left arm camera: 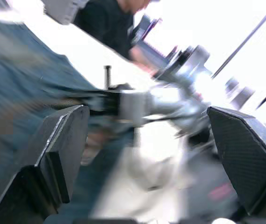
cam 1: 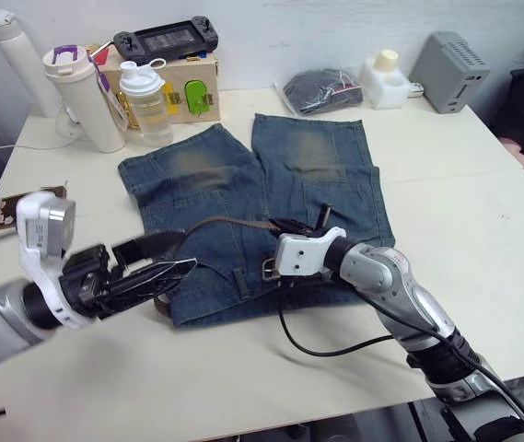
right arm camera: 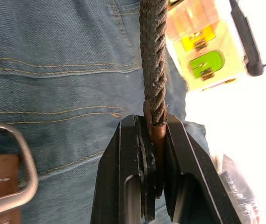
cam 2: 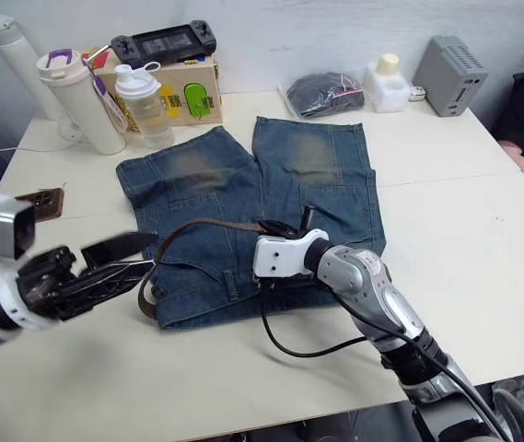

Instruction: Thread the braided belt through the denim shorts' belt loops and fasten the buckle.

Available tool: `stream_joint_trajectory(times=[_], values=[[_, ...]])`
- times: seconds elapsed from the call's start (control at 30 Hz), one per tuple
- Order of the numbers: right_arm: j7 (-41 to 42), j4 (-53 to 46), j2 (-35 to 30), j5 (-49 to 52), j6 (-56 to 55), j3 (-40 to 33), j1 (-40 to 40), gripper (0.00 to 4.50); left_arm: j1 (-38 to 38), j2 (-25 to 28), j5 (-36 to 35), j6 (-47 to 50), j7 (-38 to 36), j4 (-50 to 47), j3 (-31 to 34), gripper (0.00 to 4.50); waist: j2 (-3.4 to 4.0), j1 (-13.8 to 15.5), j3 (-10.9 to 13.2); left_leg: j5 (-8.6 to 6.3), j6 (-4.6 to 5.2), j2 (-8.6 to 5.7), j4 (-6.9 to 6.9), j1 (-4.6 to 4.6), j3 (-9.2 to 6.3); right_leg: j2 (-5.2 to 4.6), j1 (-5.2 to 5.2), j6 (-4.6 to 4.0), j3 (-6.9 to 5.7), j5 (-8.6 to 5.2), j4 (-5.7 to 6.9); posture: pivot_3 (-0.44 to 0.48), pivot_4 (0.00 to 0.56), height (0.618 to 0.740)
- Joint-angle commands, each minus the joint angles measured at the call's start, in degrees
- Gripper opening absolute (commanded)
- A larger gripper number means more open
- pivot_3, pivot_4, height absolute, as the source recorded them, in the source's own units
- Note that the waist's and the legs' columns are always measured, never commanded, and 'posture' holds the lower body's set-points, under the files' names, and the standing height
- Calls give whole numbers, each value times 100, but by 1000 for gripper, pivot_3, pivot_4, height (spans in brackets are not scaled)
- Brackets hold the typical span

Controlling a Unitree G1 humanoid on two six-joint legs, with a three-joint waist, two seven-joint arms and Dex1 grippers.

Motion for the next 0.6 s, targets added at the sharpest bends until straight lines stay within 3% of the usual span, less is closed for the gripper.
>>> stream_joint_trajectory(times=[0.03,0.17,0.23,0.47,0.6], values=[[-419,-90,-87,-412,-564,19,-126,0,404,-711,-496,-908,1617,-544,-1019,4404,-1,23,0,0,0,0,2,-2,0,3,1,-1,0,0,-4,0,150,687],[-568,-2,-128,-626,-940,43,-140,0,-140,-2421,-496,-2353,3718,-883,-1890,4404,-8,122,-4,2,3,-6,20,-2,-1,6,8,-1,3,0,5,0,150,687],[-568,26,-122,-656,-1051,47,-117,0,-459,-2964,-496,-2767,4470,-997,-2011,4404,-23,147,-13,5,8,-17,33,-1,1,9,9,0,3,1,5,0,150,687],[-501,8,-132,-694,-1258,23,-21,0,-721,-3481,-496,-3164,5591,-1057,-2173,4404,-23,150,-13,4,8,-11,23,-2,4,29,12,0,2,1,4,0,150,687],[-469,-44,-110,-676,-1341,12,-23,0,-825,-3657,-496,-3101,5886,-841,-2095,4404,-23,159,-13,4,8,-8,26,-1,3,34,14,0,2,0,0,0,150,687]])
